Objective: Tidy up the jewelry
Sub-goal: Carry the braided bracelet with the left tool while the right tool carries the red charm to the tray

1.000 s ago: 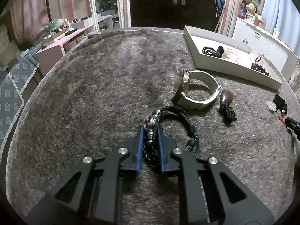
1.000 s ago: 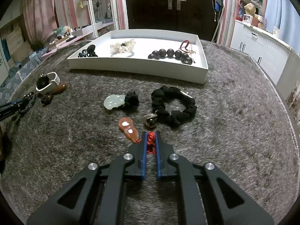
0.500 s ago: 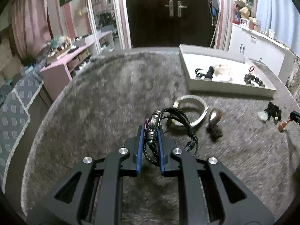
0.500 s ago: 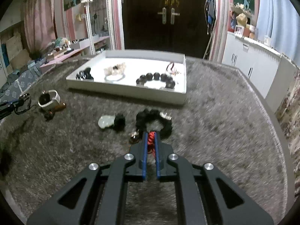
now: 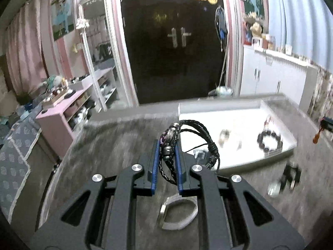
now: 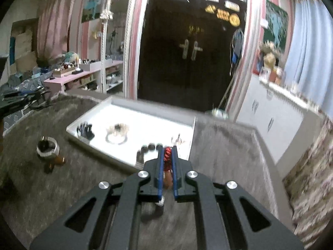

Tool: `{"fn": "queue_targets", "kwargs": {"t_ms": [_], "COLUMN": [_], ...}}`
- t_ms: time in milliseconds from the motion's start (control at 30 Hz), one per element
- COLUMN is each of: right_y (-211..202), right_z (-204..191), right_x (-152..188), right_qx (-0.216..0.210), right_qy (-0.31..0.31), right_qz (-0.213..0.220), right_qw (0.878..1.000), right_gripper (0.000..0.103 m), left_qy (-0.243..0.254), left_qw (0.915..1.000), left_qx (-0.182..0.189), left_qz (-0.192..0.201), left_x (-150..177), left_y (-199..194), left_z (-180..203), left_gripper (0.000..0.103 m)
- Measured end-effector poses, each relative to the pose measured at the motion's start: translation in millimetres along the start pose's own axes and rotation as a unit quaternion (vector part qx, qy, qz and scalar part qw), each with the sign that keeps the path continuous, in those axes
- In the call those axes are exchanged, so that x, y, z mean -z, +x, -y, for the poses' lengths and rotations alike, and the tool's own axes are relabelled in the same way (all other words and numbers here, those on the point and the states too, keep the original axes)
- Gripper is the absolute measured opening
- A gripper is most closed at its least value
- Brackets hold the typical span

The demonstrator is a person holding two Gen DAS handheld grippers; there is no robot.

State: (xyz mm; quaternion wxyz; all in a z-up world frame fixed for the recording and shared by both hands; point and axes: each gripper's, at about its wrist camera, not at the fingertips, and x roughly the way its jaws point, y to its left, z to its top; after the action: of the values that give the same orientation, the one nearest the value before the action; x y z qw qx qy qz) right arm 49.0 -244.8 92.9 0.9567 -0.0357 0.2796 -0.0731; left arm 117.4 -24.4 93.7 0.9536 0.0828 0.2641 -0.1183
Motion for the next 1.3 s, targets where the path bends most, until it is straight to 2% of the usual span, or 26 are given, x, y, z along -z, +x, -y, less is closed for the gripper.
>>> {"fn": "queue_targets", "kwargs": {"t_ms": [167, 300, 400, 533, 733, 1000, 1300], "right_y": [24.9, 56.4, 94.0, 142.4, 194.3, 222.8, 232.6], "right_z": [0.2, -7.7, -11.1, -20.9, -27.5, -31.2, -32.8], "right_x": [-45.6, -73.1, -86.2, -87.9, -83.7, -69.9, -61.4], "right_qx": [-0.018, -0.035, -0.045, -0.024, -0.040, -0.053, -0.057], "right_qy": [-0.017, -0.024, -0.023, -0.052, -0.046, -0.040, -0.041], "right_qz": [0.016, 0.023, 0.010, -0.012, -0.053, -0.077, -0.092], "right_qw": [1.000, 0.999, 0.999, 0.998, 0.997, 0.995, 0.993], "right_gripper": [0.006, 0.006, 0.006, 0.006, 0.006, 0.006, 0.006], "left_qy": [0.021, 0.024, 0.026, 0.033, 0.023, 0.023, 0.018], "left_qw": [0.9995, 0.9997, 0.9996, 0.9989, 0.9979, 0.9968, 0.9957], "left_qx": [0.008, 0.009, 0.002, -0.011, 0.007, 0.004, 0.002], "left_qz": [0.021, 0.004, -0.010, -0.030, -0.060, -0.076, -0.090], "left_x": [-49.5, -70.5, -73.6, -70.3, -60.2, -47.0, -45.4], "left_y": [29.1, 74.9, 104.4, 146.2, 188.6, 216.4, 230.0], "left_z": [25.1, 44.2, 53.6, 64.0, 71.8, 75.6, 75.4], "left_gripper": [0.012, 0.012, 0.012, 0.012, 0.012, 0.012, 0.012]}}
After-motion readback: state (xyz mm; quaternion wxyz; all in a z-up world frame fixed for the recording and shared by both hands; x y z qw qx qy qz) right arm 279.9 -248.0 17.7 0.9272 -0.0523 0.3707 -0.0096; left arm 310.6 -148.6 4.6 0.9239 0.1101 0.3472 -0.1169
